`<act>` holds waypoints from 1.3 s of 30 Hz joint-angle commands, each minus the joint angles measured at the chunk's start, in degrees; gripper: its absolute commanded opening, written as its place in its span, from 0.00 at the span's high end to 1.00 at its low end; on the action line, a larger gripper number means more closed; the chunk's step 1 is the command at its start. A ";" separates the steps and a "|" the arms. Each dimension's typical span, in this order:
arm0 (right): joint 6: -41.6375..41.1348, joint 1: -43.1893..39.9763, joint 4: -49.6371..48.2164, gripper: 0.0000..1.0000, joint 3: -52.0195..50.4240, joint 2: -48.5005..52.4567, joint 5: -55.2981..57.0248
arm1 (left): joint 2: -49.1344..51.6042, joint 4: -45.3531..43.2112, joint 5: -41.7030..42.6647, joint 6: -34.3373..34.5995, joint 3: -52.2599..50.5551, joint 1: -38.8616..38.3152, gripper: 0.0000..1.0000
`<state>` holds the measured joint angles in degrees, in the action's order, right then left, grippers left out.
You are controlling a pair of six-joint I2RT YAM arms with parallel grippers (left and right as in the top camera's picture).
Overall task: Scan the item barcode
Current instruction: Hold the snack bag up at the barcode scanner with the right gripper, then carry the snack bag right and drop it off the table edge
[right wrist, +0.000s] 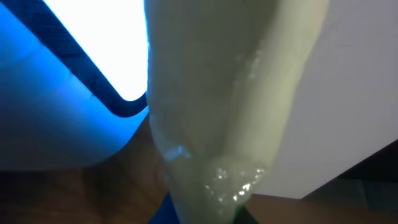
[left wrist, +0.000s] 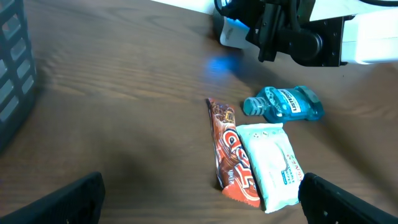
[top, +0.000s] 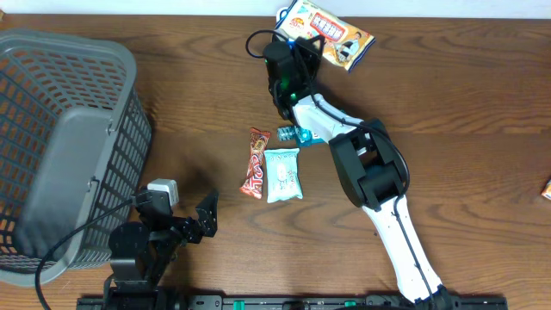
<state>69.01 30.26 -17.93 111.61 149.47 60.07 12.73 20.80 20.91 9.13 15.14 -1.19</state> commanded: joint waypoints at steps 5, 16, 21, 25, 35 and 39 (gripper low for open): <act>-0.81 0.55 7.63 0.99 1.57 0.68 -0.52 | -0.22 -0.02 0.52 -0.50 0.07 -0.13 0.01; 2.25 1.66 8.74 0.99 1.57 -1.33 0.04 | -0.24 -0.02 0.52 -0.52 0.07 -0.13 0.01; 5.18 2.75 8.50 0.99 1.57 -2.97 0.35 | -0.24 -0.02 0.52 -0.52 0.07 -0.13 0.01; 6.51 2.91 8.55 0.99 1.57 -3.23 0.68 | -0.22 -0.02 0.52 -0.52 0.07 -0.13 0.01; 5.90 -0.04 11.54 0.99 1.57 -10.01 3.67 | -0.24 -0.02 0.52 -0.50 0.07 -0.13 0.00; -6.08 -5.16 24.17 0.99 1.55 -17.22 2.93 | -0.24 -0.02 0.52 -0.50 0.07 -0.13 0.01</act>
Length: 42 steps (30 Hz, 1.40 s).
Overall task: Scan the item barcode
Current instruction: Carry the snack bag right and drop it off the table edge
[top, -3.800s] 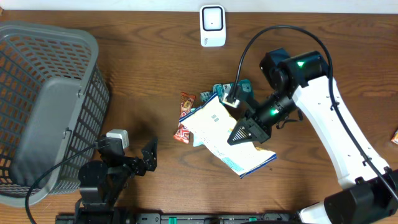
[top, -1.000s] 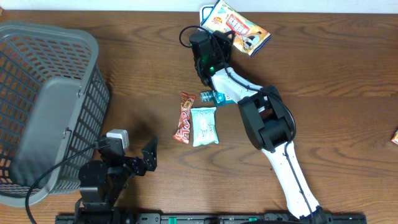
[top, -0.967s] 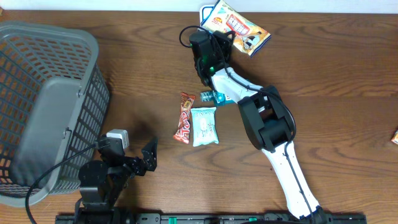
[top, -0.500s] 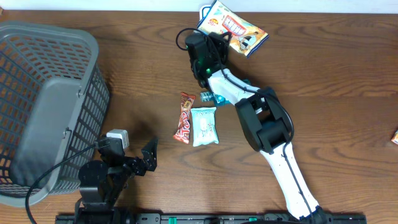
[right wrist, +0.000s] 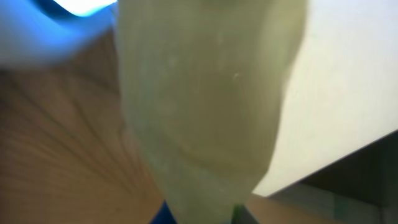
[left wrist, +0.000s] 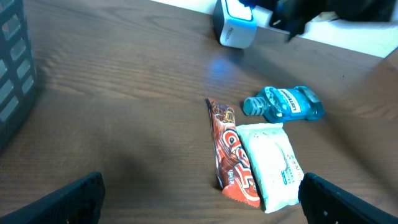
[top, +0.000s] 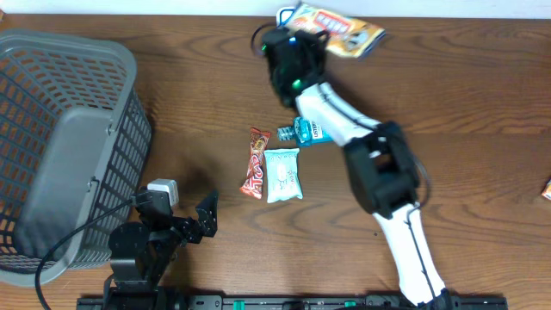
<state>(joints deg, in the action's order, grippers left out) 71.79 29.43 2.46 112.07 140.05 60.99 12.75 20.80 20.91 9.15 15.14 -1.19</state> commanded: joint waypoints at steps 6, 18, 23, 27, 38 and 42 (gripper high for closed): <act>-35.58 -18.21 32.44 0.99 1.09 -16.41 -10.47 | -0.24 -0.02 0.52 -0.52 0.07 -0.13 0.01; -57.79 -43.06 43.60 0.99 -1.36 -16.79 -17.14 | -0.26 -0.02 0.52 -0.55 0.07 -0.13 0.01; -60.65 -53.44 42.40 0.98 -2.84 -16.76 -26.67 | -0.26 -0.02 0.52 -0.55 0.07 -0.13 0.01; -64.63 -59.71 39.89 0.94 -3.50 -16.46 -29.88 | -0.26 -0.02 0.52 -0.52 0.07 -0.13 0.01; -71.38 -65.99 39.63 0.06 -1.53 -19.50 -46.86 | -0.24 -0.02 0.52 -0.55 0.07 -0.13 0.01; -74.27 -64.87 39.76 0.01 -1.49 -25.24 -57.61 | -0.24 -0.02 0.52 -0.55 0.07 -0.13 0.01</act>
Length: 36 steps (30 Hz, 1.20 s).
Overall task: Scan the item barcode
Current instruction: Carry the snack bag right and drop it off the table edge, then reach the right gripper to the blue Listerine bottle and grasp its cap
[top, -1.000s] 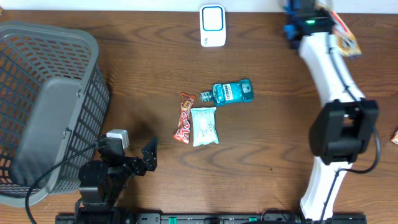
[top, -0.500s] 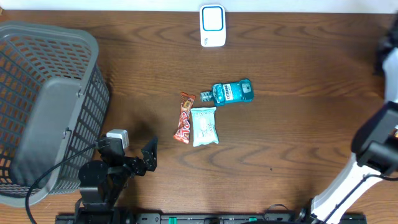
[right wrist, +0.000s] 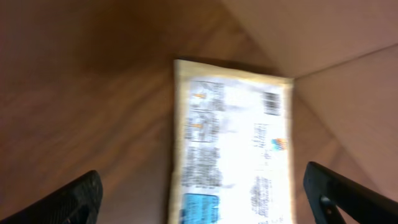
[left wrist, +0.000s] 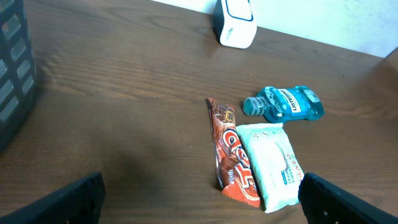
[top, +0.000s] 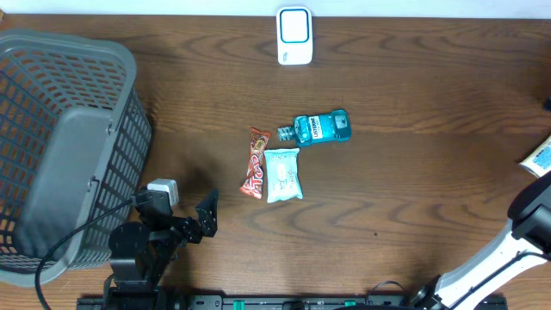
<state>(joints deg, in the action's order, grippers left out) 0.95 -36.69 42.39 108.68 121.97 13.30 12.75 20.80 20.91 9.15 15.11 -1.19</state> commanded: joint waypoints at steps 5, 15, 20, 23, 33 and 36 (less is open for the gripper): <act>-5.95 3.17 -0.20 0.01 1.90 -16.63 -28.09 | -0.24 -0.02 0.52 -0.55 0.09 -0.13 0.01; -10.36 19.26 13.05 0.01 1.81 -25.99 -48.28 | -0.24 -0.02 0.52 -0.52 0.09 -0.13 0.01; -10.36 33.73 19.06 0.01 0.90 -22.71 -45.51 | -0.24 0.00 0.52 -0.52 0.09 -0.13 0.00; -9.99 42.86 19.91 0.01 0.90 -18.51 -44.50 | -0.24 -0.02 0.52 -0.55 0.09 -0.13 0.01; 21.73 61.75 21.11 0.04 0.90 0.70 -19.45 | -0.24 -0.02 0.52 -0.52 0.09 -0.13 0.01; 29.66 64.15 21.03 0.08 0.90 4.55 -17.18 | -0.24 -0.02 0.52 -0.52 0.09 -0.13 0.01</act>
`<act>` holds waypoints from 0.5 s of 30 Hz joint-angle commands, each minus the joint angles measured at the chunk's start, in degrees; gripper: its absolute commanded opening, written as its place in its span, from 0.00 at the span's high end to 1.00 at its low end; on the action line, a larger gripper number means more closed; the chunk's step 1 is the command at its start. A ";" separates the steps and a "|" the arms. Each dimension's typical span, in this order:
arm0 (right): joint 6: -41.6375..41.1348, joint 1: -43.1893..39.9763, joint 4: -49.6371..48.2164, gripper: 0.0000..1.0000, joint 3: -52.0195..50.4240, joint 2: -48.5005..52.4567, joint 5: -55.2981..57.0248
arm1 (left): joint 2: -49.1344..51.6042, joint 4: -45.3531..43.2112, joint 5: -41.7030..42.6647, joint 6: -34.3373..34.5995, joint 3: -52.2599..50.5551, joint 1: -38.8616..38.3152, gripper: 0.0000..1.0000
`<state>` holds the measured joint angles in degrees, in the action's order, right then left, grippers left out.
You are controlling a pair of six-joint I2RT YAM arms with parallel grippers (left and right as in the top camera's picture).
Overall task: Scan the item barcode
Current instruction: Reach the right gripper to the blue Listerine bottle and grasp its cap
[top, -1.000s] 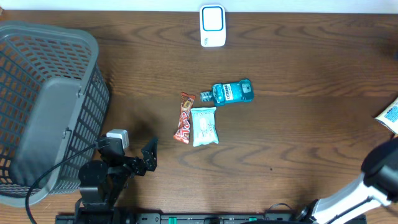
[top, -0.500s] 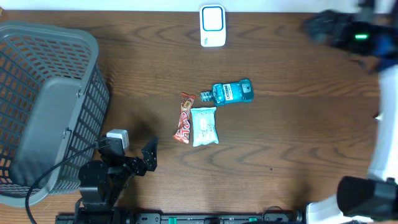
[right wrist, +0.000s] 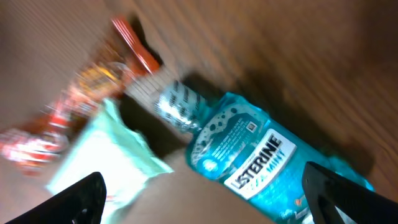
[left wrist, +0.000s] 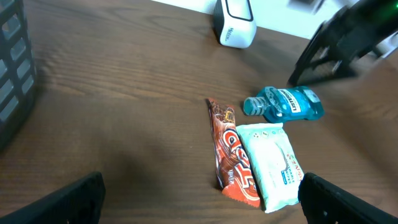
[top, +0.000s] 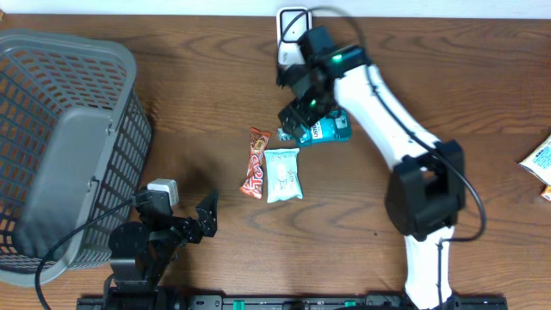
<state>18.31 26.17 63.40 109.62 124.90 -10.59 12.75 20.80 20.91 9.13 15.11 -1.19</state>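
A blue Listerine mouthwash bottle (right wrist: 249, 155) lies on its side on the wooden table, cap toward the left (top: 320, 129) (left wrist: 286, 104). My right gripper (right wrist: 202, 208) hovers just above it, open, nothing between its fingers; in the overhead view the right gripper (top: 303, 112) covers the bottle's cap end. The white barcode scanner (top: 291, 26) (left wrist: 235, 26) stands at the table's back edge, partly behind the right arm. My left gripper (left wrist: 202, 205) rests open near the front edge, left gripper (top: 207, 220), holding nothing.
A red candy bar (top: 256, 164) and a pale green wipes packet (top: 282, 175) lie side by side just left of the bottle. A grey mesh basket (top: 52, 155) fills the left side. A snack packet (top: 535, 160) lies at the right edge.
My right gripper was open over the snack packet at the table's right edge. Now it is open over the mouthwash bottle in the middle. The left arm has not moved.
My right gripper held the snack packet at the scanner, at the back of the table, for two moments. Then the packet lay at the right edge with the gripper open above it. Now that gripper hangs over the mouthwash bottle.
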 commanded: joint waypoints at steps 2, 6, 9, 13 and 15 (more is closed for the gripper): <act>16.55 2.03 -0.81 0.15 -0.04 2.43 7.13 | -0.24 -0.02 0.52 -0.50 0.09 -0.13 0.01; 19.10 2.38 -3.85 0.11 -0.04 2.51 6.97 | -0.24 -0.02 0.52 -0.50 0.09 -0.13 0.01; 23.02 2.38 -4.04 0.06 -0.07 2.73 0.39 | -0.24 -0.02 0.52 -0.50 0.09 -0.13 0.01; 24.68 2.38 -4.94 0.13 -0.39 3.32 -0.94 | -0.24 0.00 0.52 -0.52 0.09 -0.13 0.01; 24.65 2.38 -5.38 0.14 -0.42 3.78 -0.98 | -0.24 0.00 0.52 -0.50 0.09 -0.13 0.01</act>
<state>40.49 28.10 58.43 109.32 127.48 -9.41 12.75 20.80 20.91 9.13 15.11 -1.19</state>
